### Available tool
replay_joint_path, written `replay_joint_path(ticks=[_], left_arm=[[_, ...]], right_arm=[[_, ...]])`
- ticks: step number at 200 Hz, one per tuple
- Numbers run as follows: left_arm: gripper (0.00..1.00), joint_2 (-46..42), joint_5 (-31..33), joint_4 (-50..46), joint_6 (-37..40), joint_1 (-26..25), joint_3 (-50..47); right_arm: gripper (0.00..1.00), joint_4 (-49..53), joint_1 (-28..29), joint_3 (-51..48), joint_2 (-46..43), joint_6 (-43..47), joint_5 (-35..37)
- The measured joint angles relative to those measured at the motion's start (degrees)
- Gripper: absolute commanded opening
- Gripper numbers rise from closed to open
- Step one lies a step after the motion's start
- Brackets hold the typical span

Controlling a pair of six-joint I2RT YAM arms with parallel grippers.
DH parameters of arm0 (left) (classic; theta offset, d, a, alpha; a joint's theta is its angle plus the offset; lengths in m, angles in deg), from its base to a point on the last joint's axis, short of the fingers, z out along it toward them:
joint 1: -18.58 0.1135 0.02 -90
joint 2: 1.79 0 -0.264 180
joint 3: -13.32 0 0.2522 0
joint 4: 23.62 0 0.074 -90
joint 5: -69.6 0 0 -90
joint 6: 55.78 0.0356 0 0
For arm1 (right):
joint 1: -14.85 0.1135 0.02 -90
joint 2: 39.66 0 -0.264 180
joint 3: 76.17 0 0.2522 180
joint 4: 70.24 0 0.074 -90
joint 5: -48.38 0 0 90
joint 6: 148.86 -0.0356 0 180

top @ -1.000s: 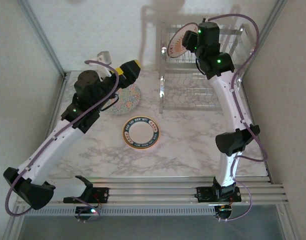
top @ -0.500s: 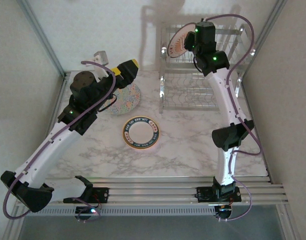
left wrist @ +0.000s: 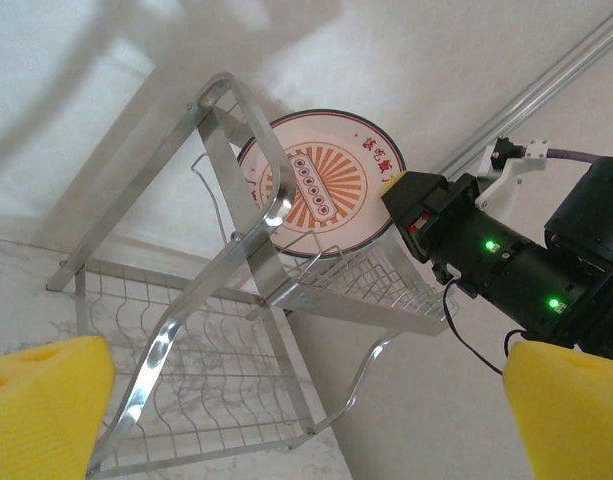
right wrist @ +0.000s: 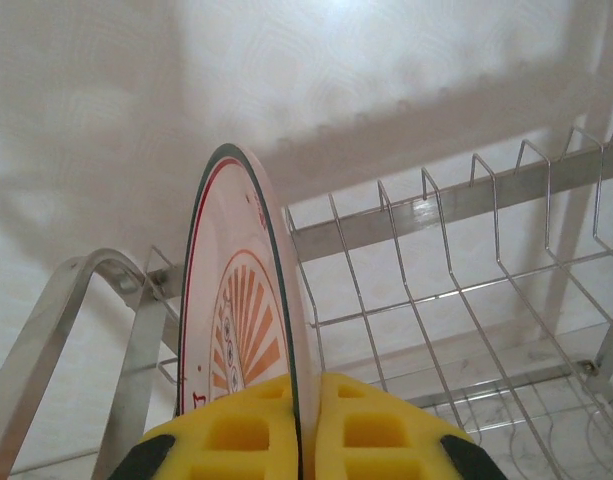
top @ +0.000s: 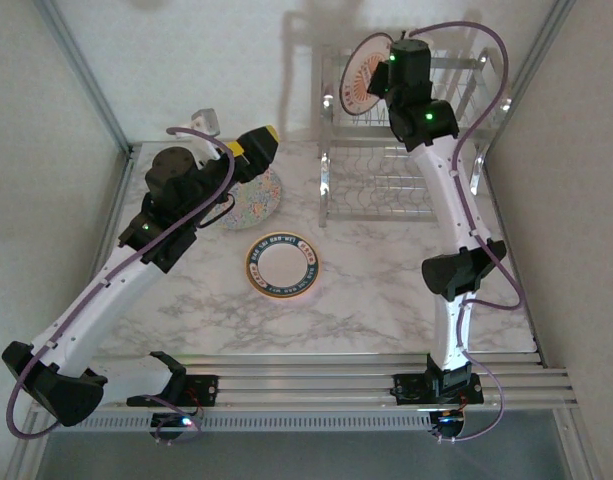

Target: Unload the plates from the dish rack

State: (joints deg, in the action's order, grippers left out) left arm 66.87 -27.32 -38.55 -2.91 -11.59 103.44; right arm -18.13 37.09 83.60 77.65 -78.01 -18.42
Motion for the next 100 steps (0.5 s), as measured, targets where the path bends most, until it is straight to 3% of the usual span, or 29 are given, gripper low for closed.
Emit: replay_joint_path(ticks=[100], left_arm=[[0.98,0.00,-1.77,0.63,-0.68,0.00,0.00]], right_arm=[[0.00,-6.84,6.40,0.87,-0.59,14.56,10.25]])
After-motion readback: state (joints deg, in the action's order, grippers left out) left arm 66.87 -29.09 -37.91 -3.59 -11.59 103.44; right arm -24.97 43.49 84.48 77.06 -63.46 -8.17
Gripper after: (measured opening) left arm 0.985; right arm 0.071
